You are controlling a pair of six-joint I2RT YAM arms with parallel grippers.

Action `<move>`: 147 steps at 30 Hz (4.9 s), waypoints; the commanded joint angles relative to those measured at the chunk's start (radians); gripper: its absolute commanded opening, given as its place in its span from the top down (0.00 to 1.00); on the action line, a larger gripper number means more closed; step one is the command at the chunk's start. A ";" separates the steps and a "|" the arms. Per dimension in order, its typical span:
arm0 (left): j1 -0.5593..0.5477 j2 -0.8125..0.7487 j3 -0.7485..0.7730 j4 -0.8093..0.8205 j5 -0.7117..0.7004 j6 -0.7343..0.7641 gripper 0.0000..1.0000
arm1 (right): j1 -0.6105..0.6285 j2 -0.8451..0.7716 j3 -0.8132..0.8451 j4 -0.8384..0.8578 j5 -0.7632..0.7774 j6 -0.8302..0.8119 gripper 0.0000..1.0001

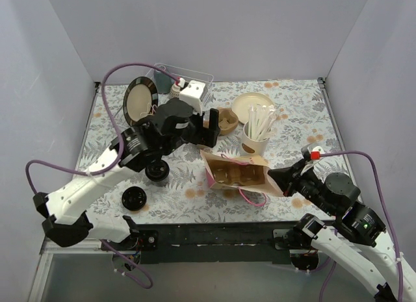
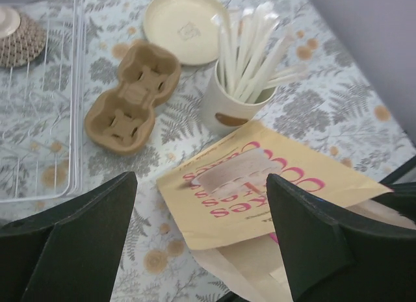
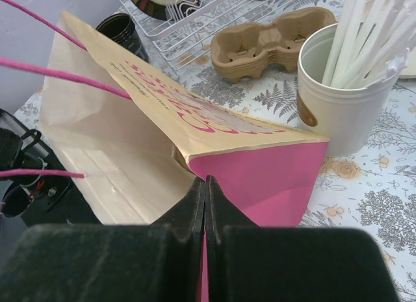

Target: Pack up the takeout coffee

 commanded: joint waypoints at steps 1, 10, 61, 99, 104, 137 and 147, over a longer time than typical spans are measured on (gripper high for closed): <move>0.002 0.116 0.047 -0.192 -0.088 -0.058 0.20 | -0.002 0.000 -0.014 -0.023 0.101 0.004 0.99; 0.008 0.204 0.062 -0.245 0.050 -0.148 0.22 | -0.002 0.066 0.012 0.033 0.209 0.140 0.99; 0.079 0.393 0.339 -0.472 -0.062 -0.214 0.02 | -0.002 0.425 0.419 -0.309 0.322 0.179 0.66; 0.617 0.049 -0.211 -0.624 -0.214 -0.992 0.03 | -0.002 0.879 1.125 -0.467 0.096 -0.025 0.23; 0.619 0.058 -0.275 -0.578 -0.154 -0.994 0.11 | -0.002 0.815 1.049 -0.413 0.073 0.013 0.25; 0.617 0.210 -0.354 -0.499 0.031 -0.912 0.22 | -0.002 0.652 0.894 -0.422 0.130 0.142 0.30; 0.617 0.220 -0.270 -0.531 0.036 -0.896 0.20 | -0.002 0.657 0.884 -0.425 0.137 0.148 0.30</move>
